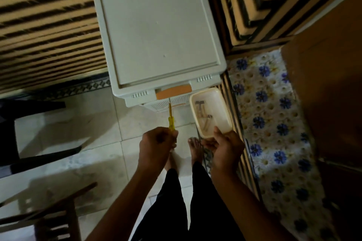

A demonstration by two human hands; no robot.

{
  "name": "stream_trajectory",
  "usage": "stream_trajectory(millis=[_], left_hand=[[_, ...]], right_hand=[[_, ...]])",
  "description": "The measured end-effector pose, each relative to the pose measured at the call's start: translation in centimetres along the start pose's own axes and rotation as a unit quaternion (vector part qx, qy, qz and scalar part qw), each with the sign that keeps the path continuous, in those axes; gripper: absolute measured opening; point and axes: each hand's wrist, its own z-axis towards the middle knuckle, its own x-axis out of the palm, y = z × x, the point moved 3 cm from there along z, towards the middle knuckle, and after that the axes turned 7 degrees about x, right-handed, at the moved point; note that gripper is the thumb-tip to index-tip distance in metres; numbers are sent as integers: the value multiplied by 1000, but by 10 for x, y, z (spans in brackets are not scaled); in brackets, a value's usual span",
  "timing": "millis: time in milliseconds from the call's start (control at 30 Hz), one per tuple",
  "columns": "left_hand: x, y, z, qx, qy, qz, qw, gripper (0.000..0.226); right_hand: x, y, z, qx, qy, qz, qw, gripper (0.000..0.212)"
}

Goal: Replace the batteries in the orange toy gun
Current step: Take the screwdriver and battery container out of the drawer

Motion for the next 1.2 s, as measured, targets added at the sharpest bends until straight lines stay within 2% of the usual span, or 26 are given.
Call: stream_trajectory(millis=[200, 367, 500, 633, 900, 967, 1033, 1067, 1133, 1200], left_hand=[[-22, -65, 24, 122, -98, 35, 987, 13], [-36, -115, 75, 191, -182, 105, 959, 27], [-40, -144, 113, 192, -219, 179, 940, 30], [-41, -147, 132, 157, -229, 207, 938, 24], [-37, -146, 129, 160, -218, 249, 930, 22], [-38, -146, 128, 162, -211, 251, 931, 24], [-40, -143, 126, 170, -208, 243, 932, 30], [-41, -140, 125, 178, -210, 238, 931, 34], [-44, -132, 118, 198, -220, 236, 926, 37], [-45, -121, 106, 219, -223, 249, 917, 35]], right_hand=[[47, 34, -3, -87, 53, -18, 995, 6], [114, 58, 11, -112, 109, 10, 988, 23], [161, 72, 25, -105, 132, 22, 985, 31], [182, 80, 33, -82, 138, 29, 987, 31], [172, 83, 34, -87, 126, -9, 988, 34], [162, 79, 34, -134, 118, -48, 983, 26], [146, 74, 31, -275, 108, -145, 944, 16], [138, 70, 28, -364, 115, -201, 902, 11], [122, 62, 24, -508, 160, -285, 797, 4], [111, 51, 26, -613, 185, -357, 680, 12]])
